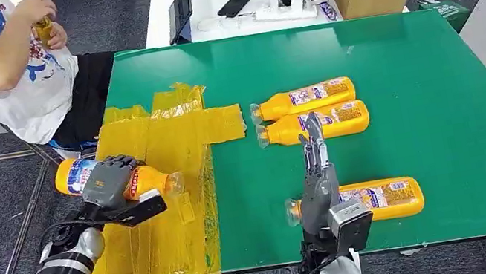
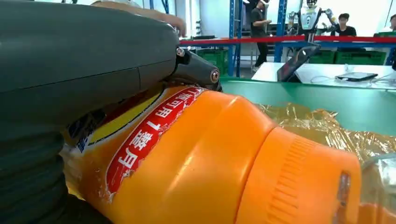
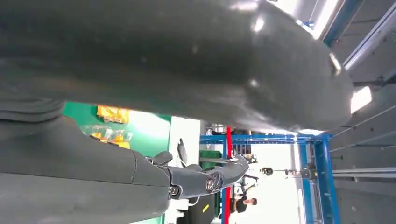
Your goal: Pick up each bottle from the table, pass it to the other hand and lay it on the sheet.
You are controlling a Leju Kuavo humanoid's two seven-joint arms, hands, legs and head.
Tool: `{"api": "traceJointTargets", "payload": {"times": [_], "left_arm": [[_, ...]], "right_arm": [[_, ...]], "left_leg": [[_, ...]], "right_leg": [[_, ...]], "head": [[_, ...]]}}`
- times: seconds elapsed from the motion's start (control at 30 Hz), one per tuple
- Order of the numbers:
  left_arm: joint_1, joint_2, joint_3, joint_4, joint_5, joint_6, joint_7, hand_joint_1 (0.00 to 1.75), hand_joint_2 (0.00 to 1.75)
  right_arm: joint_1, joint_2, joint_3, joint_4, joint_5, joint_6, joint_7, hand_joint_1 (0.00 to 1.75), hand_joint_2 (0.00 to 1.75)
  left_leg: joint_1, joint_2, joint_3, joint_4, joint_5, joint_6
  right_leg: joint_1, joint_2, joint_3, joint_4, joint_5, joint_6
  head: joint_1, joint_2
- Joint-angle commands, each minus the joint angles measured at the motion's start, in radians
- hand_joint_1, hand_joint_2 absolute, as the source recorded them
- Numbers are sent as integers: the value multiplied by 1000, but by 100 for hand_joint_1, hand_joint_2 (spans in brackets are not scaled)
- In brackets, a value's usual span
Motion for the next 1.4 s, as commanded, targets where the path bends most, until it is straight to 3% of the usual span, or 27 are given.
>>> {"api": "traceJointTargets", "payload": {"times": [0.03,0.27,0.5,0.53,0.6,0.63,0.7,0.93,1.13,1.4], "left_arm": [[-79,22,-27,108,15,-36,12,175,175],[-117,21,-60,149,11,-150,1,175,175],[-78,33,-86,166,63,-271,-26,175,175],[-70,36,-87,167,70,-272,-28,157,175],[-62,38,-92,169,99,-312,-37,47,175],[-58,41,-96,170,107,-323,-39,9,175],[-51,47,-102,165,128,-338,-47,0,175],[-19,74,-112,131,221,-439,-96,0,175],[-18,79,-112,130,223,-441,-99,0,175],[-1,118,-122,95,347,-583,-147,0,175]], "right_arm": [[-48,11,-19,126,-9,37,1,0,0],[-63,25,-8,206,3,68,1,0,0],[-74,37,-8,273,6,88,10,0,0],[-75,38,-8,276,7,91,9,0,175],[-79,40,-9,284,8,98,9,0,175],[-81,41,-9,289,8,102,11,0,175],[-83,43,-14,296,7,106,12,0,175],[-93,49,-21,323,3,121,16,0,175],[-94,49,-21,324,2,121,16,0,175],[-108,53,-30,355,-11,134,15,0,175]], "left_leg": [[1,0,2,0,-1,0],[1,0,2,0,0,0],[1,2,5,-1,-1,-1],[1,2,4,-1,0,-1],[2,2,6,-1,-2,-1],[0,2,4,-1,0,-1],[1,3,4,-1,-1,-1],[1,3,6,-2,-1,-1],[1,3,8,-2,0,-1],[1,3,10,-2,0,-1]], "right_leg": [[1,-1,2,-1,0,-1],[1,-1,2,-1,0,-1],[1,1,5,-1,0,-1],[1,1,4,-1,0,-1],[2,1,7,-1,-1,-2],[0,1,4,-1,0,-1],[1,2,4,-1,0,-1],[1,2,6,-1,0,-1],[1,2,8,-1,0,-2],[1,3,9,0,0,-2]], "head": [[0,0],[0,0],[0,0],[0,0],[0,0],[0,0],[0,0],[0,0],[0,0],[0,0]]}}
